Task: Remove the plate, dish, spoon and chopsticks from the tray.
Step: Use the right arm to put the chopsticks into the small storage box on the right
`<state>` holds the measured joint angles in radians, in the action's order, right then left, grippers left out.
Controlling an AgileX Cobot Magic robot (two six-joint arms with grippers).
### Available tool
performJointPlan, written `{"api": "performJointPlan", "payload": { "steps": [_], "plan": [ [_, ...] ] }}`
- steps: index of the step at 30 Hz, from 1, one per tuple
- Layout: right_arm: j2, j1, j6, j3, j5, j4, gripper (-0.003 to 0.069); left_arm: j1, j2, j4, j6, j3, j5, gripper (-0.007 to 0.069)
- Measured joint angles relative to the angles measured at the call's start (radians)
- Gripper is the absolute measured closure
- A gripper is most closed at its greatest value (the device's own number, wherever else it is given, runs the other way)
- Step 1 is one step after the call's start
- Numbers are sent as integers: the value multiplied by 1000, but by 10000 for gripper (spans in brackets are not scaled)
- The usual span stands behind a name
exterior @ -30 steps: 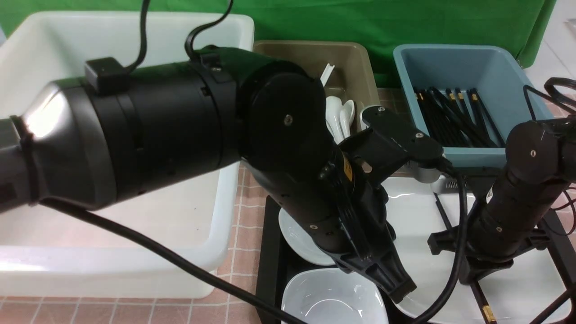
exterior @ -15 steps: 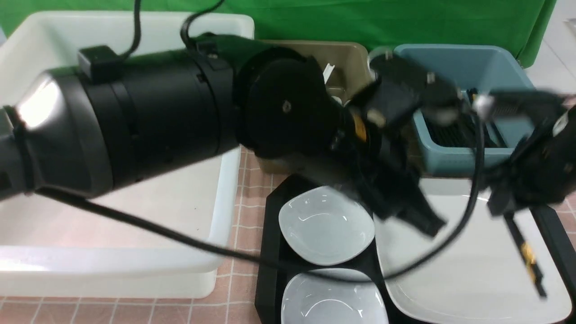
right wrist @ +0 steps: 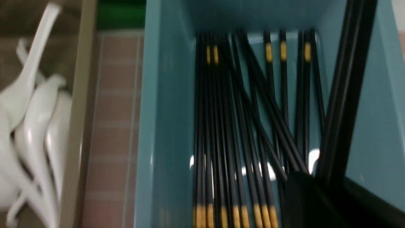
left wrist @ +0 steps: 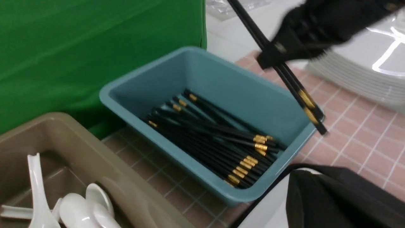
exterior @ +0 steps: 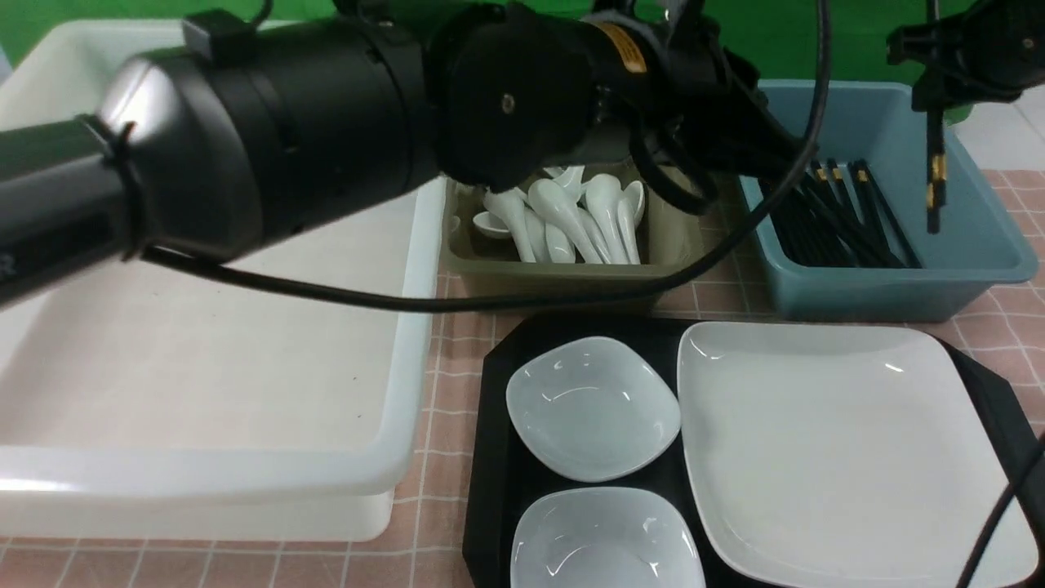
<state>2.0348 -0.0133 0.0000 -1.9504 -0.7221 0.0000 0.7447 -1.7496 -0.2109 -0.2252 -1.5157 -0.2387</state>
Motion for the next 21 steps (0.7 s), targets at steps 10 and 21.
{"api": "performJointPlan", "payload": {
  "steps": [10,21],
  "plan": [
    [190,0,102,-77,185,0,455,0,-25,85,19,-4,-136,627],
    [77,0,-52,-118,-319,0,518,0,80,106,19,-4,-543,627]
  ]
}}
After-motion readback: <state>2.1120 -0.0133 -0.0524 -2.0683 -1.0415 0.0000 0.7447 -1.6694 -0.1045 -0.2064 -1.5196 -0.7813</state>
